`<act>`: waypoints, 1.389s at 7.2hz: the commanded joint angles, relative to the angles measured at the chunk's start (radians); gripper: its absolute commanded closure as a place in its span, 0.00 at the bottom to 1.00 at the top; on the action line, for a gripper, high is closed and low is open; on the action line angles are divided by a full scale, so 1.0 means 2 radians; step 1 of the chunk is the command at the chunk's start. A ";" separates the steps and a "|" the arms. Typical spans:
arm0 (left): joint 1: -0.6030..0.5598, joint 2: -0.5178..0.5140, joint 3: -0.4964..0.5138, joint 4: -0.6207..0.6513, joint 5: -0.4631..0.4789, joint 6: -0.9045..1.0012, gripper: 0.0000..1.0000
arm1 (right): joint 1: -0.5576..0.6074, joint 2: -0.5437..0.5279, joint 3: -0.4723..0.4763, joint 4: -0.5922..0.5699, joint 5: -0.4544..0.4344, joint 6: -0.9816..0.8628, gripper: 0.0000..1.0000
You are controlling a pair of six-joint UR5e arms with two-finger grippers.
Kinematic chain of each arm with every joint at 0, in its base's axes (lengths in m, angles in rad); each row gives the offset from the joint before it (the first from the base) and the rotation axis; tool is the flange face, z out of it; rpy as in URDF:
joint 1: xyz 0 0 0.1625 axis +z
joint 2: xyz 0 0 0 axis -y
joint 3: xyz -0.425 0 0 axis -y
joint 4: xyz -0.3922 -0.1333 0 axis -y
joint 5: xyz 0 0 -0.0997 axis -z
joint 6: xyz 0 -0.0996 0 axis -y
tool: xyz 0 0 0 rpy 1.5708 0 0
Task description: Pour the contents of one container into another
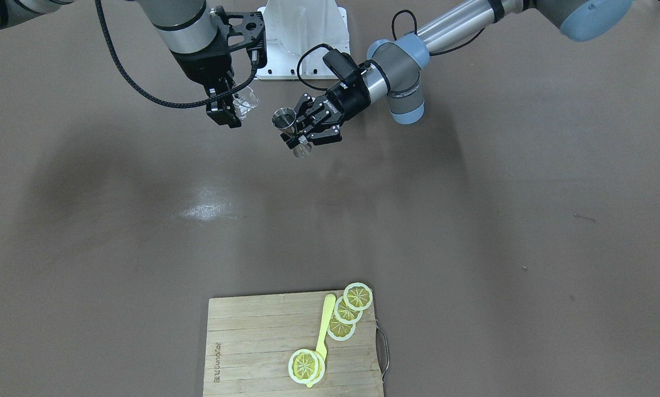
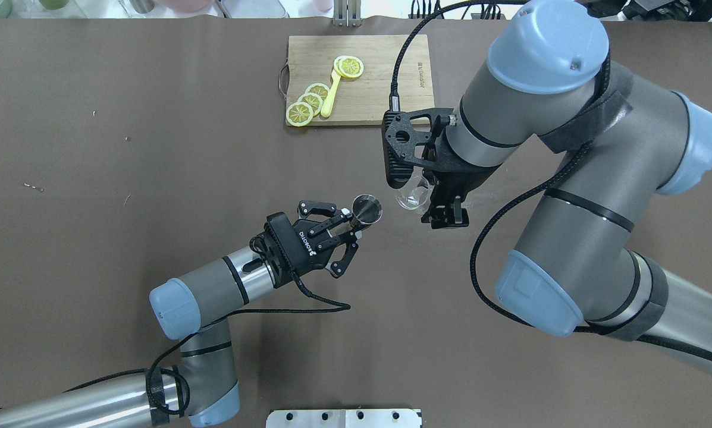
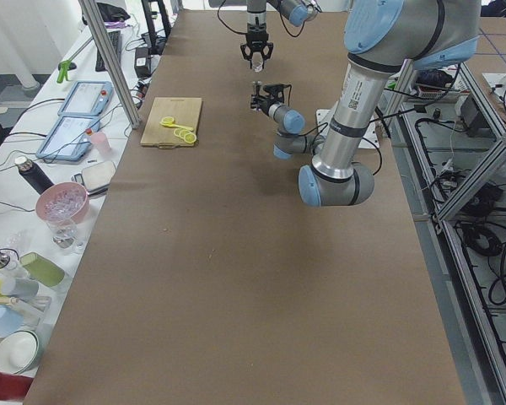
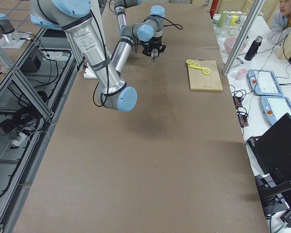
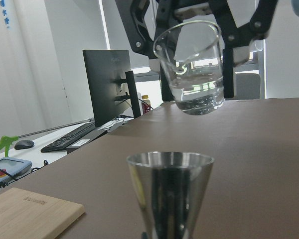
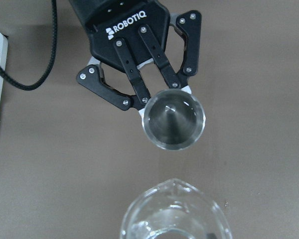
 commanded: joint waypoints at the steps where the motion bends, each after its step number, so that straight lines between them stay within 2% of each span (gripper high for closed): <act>1: 0.000 -0.001 0.001 0.001 0.000 0.000 1.00 | -0.017 0.013 0.002 -0.030 -0.027 0.000 1.00; 4: 0.000 0.000 0.002 0.000 0.000 0.000 1.00 | -0.018 0.027 0.001 -0.070 -0.043 -0.001 1.00; 10: 0.001 -0.001 0.002 -0.002 0.000 0.000 1.00 | -0.024 0.020 0.003 -0.071 -0.054 -0.006 1.00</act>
